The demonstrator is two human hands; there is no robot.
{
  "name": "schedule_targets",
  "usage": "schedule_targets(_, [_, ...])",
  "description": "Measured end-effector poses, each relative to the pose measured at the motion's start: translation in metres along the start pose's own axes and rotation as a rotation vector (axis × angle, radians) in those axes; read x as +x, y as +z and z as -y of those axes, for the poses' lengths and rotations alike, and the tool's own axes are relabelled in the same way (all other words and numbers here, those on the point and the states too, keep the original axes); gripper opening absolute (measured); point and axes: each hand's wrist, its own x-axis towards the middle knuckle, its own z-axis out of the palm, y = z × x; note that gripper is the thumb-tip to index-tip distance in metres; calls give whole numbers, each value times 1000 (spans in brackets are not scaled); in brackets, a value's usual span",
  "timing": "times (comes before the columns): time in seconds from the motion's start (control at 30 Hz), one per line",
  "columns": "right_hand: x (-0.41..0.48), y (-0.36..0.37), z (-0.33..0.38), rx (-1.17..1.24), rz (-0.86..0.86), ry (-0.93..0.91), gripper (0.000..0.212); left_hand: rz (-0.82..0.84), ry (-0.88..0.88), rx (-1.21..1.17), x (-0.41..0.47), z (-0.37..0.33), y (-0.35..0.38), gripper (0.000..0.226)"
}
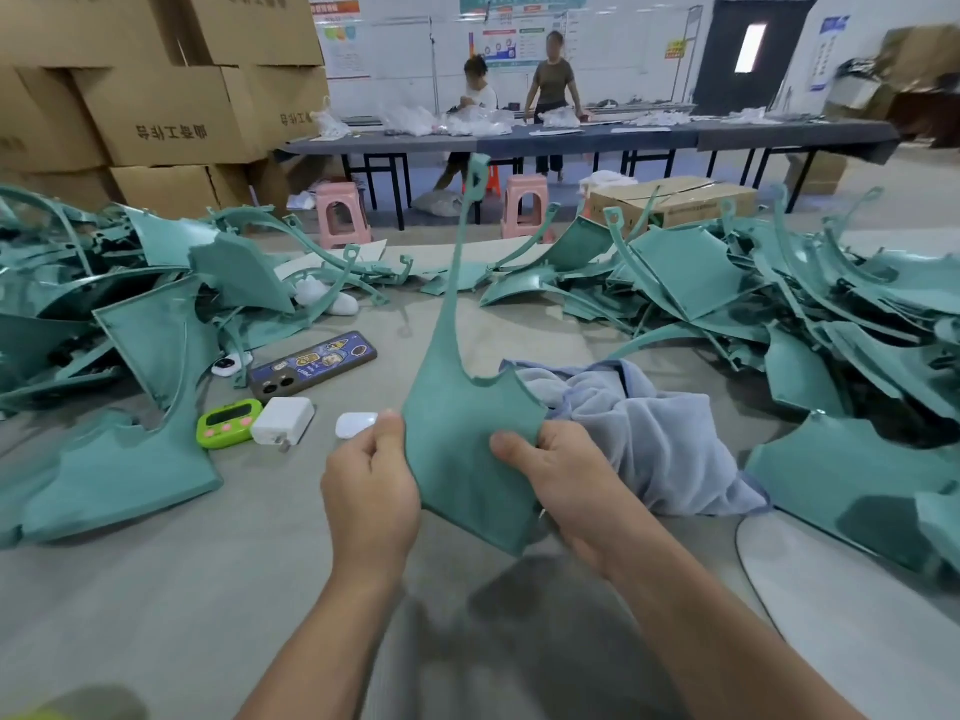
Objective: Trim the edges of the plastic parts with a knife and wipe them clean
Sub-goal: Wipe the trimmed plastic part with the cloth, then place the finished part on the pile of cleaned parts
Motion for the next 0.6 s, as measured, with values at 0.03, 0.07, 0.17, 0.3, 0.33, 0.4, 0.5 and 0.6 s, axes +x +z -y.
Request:
schedule_targets(0.03, [-4, 1, 5, 35, 18, -7, 17, -30, 66, 124, -4, -1, -2, 42])
schedule_targets(0.07, [-10, 1, 10, 85, 35, -11, 16, -55, 111, 197, -9, -2, -4, 38])
schedule_targets(0.17, [-36, -6, 24, 157, 46, -21, 25, -18, 203, 165, -28, -19, -6, 21])
schedule_targets(0.3, [-91, -40, 33, 109, -38, -49, 25, 235, 371, 97, -65, -55, -6, 71])
schedule_targets(0.33, [-108, -52, 34, 100, -73, -64, 23, 281, 374, 69, -79, -66, -3, 79])
schedule_targets(0.4, [-145, -78, 34, 95, -132, -91, 23, 365, 322, -5, -113, -84, 7, 84])
schedule_targets(0.5, [-212, -114, 23, 204, -271, -104, 22, 508, 316, -94, -175, -99, 26, 61])
schedule_targets(0.6, [-283, -142, 3, 324, -477, -51, 28, 765, 235, -187, -241, -107, 46, 46])
